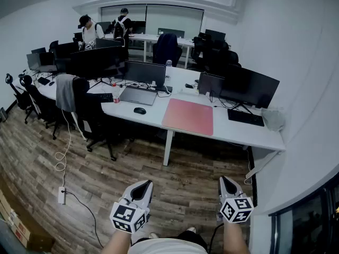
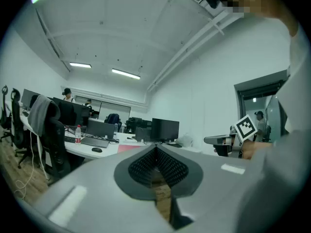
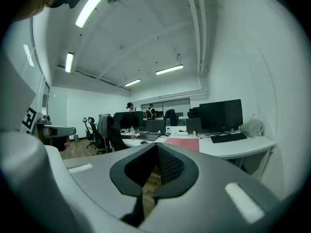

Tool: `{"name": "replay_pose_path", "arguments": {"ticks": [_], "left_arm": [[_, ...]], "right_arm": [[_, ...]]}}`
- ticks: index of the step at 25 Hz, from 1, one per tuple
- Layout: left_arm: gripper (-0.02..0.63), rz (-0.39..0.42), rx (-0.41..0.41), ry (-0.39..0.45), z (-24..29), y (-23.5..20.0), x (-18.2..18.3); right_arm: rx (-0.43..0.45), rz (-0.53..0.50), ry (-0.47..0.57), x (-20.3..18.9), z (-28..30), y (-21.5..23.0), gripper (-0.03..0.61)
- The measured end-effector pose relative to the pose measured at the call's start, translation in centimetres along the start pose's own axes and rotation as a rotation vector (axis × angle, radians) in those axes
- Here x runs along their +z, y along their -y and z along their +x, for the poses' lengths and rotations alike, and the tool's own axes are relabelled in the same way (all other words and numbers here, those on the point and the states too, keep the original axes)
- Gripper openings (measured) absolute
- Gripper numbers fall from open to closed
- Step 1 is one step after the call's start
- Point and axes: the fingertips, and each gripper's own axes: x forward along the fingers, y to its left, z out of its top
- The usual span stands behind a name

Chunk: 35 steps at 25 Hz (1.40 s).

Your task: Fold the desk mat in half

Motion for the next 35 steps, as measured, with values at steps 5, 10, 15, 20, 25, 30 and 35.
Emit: {"name": "replay_pose_path", "arguments": {"ticks": [5,10,15,20,25,30,35], "left_arm": [[0.003,0.005,-0.006,-0.009,-0.6,-0.3,0.0],[0.003,-0.01,0.01,-0.004,-0.3,-1.0,0.0],[0.003,-0.031,0.013,-0.001,-0.5,-1.6,-0.1],[0.002,-0.049,0.002,-0.016,0.2,-1.9,-0.8],[0.003,-0.088,-0.017,-0.036,2.4,-2.5,-1.8],[0.003,-0.086,-0.008,-0.033,5.5,-3.5,-0.9],[0.002,-0.083,0.022,-0.05,9.6,-5.3,0.0]], "right_arm": [[0.011,-0.003,-0.003,-0.7,0.0,-1.2,0.015],[0.033,-0.016,0.005,-0.2,0.9,-1.8,0.015],[0.029,-0.006,0.007,0.0,1.1,-1.8,0.015],[0.06,0.017,0.046,0.7,1.3,-2.2,0.017],[0.098,0.002,0.021,-0.1,2.4,-2.4,0.017],[0.131,-0.009,0.018,0.9,5.5,-1.4,0.017],[0.182,-0.006,0.029,2.5,10.7,0.0,0.017]]}}
